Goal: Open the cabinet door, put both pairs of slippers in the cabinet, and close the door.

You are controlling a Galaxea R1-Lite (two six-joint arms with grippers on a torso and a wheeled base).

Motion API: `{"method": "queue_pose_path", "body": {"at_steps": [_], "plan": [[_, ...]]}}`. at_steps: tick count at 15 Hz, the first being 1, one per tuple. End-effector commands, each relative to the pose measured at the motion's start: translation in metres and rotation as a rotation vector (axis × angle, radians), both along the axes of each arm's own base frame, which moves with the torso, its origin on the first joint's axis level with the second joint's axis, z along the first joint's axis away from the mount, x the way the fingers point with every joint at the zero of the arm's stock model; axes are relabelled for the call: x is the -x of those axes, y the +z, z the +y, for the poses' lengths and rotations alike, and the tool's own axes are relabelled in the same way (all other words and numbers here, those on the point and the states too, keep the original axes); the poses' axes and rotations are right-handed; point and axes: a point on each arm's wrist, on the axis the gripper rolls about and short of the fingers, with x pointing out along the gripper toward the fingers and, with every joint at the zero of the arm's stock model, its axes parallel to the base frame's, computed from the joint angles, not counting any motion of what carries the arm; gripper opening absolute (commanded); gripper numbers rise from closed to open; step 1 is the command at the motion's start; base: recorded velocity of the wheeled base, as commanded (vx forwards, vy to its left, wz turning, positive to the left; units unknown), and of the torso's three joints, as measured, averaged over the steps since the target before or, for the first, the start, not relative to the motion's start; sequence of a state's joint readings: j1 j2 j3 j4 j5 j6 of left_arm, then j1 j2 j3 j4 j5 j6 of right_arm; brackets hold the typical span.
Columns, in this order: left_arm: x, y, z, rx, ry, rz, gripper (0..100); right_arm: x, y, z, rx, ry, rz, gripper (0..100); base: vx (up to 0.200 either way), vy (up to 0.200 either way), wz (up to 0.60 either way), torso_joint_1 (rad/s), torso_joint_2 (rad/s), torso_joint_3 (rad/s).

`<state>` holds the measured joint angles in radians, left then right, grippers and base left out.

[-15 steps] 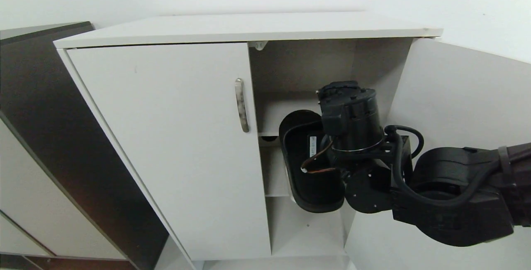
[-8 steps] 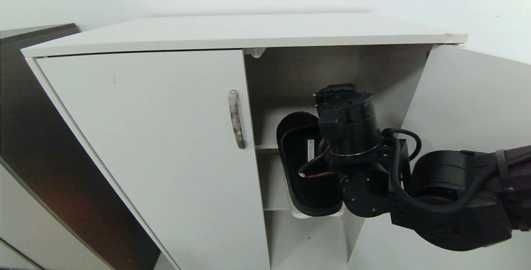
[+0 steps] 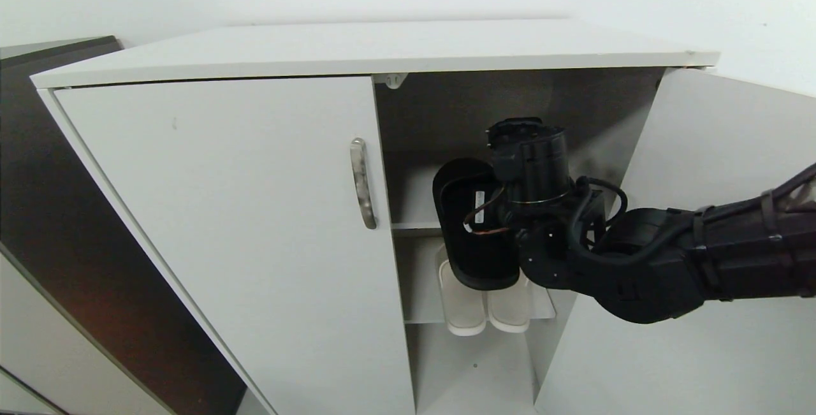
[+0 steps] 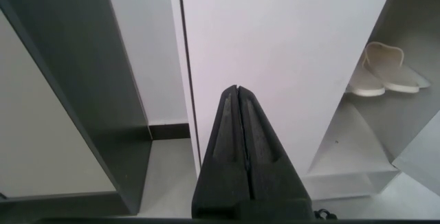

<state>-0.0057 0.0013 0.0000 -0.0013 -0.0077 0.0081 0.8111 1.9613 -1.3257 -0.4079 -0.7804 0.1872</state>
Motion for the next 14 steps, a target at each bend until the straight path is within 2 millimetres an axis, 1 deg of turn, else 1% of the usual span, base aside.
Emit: {"method": "queue_pose_path", "body": {"at_steps": [1, 2, 3, 9, 12, 14], "plan": [[0.0, 0.0, 0.0, 0.0, 0.0, 0.0, 0, -0.021, -0.005, 0.003, 0.013, -0.026, -0.004, 0, 0.0, 0.0, 0.0, 0.0, 0.0, 0.0], [0.0, 0.0, 0.0, 0.0, 0.0, 0.0, 0, -0.03, -0.004, 0.004, 0.009, -0.038, -0.01, 0, 0.0, 0.0, 0.0, 0.0, 0.0, 0.0], [0.0, 0.0, 0.0, 0.0, 0.001, 0.0, 0, -0.035, -0.003, 0.005, 0.011, -0.035, -0.006, 0, 0.0, 0.0, 0.0, 0.0, 0.0, 0.0], [0.0, 0.0, 0.0, 0.0, 0.0, 0.0, 0, -0.062, 0.014, 0.008, 0.006, -0.045, -0.003, 0, 0.0, 0.0, 0.0, 0.0, 0.0, 0.0], [0.0, 0.0, 0.0, 0.0, 0.001, 0.0, 0, -0.076, 0.014, 0.008, 0.005, -0.058, 0.0, 0, 0.0, 0.0, 0.0, 0.0, 0.0, 0.0], [0.0, 0.0, 0.0, 0.0, 0.0, 0.0, 0, -0.08, 0.012, 0.009, 0.007, -0.062, 0.003, 0, 0.0, 0.0, 0.0, 0.0, 0.0, 0.0]]}}
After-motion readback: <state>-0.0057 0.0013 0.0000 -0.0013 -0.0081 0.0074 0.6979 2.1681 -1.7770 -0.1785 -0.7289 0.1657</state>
